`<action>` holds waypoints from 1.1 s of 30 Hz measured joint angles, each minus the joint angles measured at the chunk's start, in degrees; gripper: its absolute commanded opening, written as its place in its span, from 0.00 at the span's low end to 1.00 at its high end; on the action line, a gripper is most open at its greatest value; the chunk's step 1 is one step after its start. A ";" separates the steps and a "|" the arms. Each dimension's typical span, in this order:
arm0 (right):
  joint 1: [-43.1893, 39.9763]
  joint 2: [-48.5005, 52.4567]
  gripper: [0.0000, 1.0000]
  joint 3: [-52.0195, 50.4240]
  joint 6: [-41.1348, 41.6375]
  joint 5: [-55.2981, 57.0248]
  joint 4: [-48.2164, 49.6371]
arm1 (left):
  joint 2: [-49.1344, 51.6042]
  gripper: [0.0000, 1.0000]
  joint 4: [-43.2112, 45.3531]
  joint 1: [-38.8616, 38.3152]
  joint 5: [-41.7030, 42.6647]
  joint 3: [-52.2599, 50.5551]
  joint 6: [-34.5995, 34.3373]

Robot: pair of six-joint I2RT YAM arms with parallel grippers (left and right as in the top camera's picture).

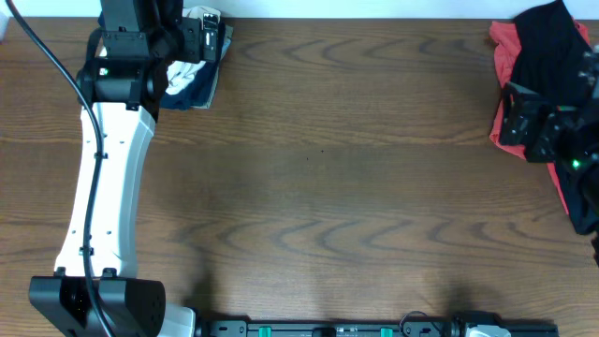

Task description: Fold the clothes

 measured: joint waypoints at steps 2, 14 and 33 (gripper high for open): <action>0.04 -1.03 0.99 0.00 -0.02 -0.09 1.14 | 0.00 0.98 0.00 0.00 0.00 0.00 0.00; 3.74 -9.22 0.99 -22.99 -0.02 -0.81 30.84 | 0.00 0.98 0.00 0.00 -0.02 0.00 0.00; 6.32 -48.61 0.99 -87.91 -0.02 0.79 68.57 | 0.00 0.98 -0.04 0.00 0.00 0.00 0.00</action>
